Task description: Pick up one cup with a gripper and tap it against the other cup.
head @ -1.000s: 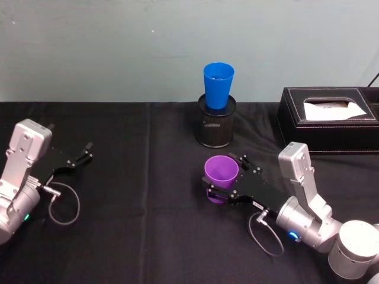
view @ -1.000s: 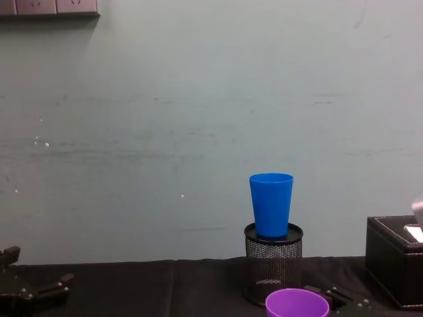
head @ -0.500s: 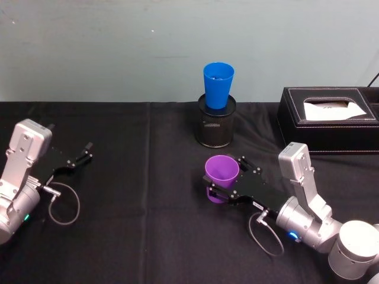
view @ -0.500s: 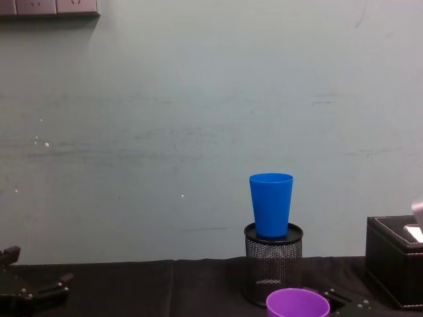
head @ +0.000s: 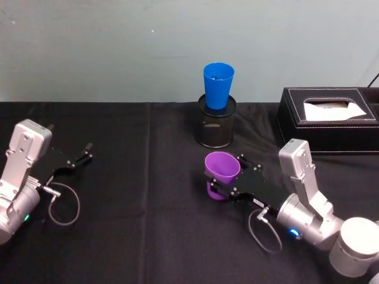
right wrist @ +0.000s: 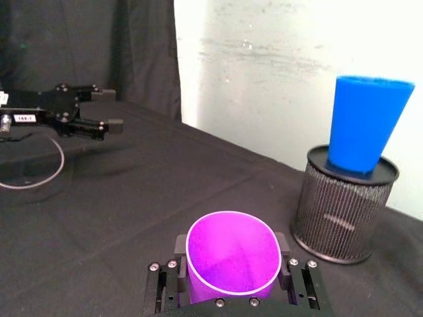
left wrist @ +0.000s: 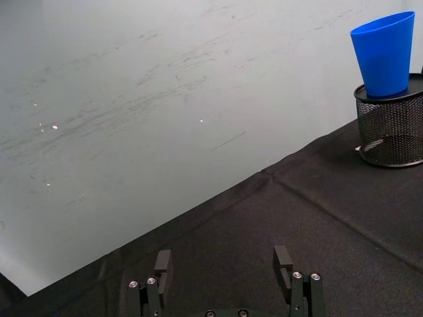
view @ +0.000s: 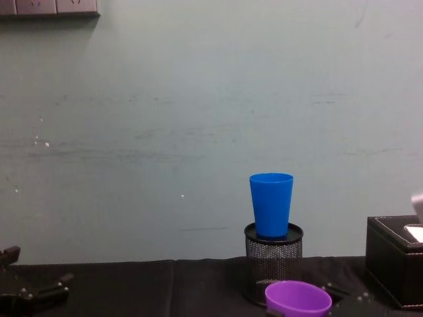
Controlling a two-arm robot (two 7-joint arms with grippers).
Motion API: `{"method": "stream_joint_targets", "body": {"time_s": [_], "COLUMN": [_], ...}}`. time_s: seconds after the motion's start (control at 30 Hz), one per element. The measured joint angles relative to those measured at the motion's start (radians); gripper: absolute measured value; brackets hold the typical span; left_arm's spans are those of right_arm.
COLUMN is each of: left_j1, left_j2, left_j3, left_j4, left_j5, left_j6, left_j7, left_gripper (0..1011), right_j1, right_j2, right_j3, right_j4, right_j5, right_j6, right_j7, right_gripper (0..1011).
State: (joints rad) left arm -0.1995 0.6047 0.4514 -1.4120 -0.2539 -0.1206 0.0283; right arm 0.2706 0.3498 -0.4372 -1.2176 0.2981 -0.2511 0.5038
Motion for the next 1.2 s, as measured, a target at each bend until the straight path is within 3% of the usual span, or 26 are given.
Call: {"method": "stream_joint_targets", "body": {"time_s": [0.07,0.33,0.6,1.2], "left_j1": [0.000,0.000,0.000,0.000], "left_j2": [0.000,0.000,0.000,0.000], "left_j3": [0.000,0.000,0.000,0.000], "left_j4": [0.000,0.000,0.000,0.000], "left_j5": [0.000,0.000,0.000,0.000], "left_j6": [0.000,0.000,0.000,0.000], "left_j7": [0.000,0.000,0.000,0.000], "left_gripper": [1000,1000,1000,1000], "right_j1": [-0.004,-0.012,0.006,0.036], "right_j2": [0.005,0.052,0.075,0.096], "right_j3": [0.004,0.030,0.066,0.052], "right_j4": [-0.023,-0.189,-0.290,-0.338], "right_j5": [-0.008,-0.032,0.040,0.071], "right_j6": [0.015,0.165,0.322,0.379], "right_j7": [-0.005,-0.029,-0.028,-0.046], "right_gripper": [751,749,749,749]}}
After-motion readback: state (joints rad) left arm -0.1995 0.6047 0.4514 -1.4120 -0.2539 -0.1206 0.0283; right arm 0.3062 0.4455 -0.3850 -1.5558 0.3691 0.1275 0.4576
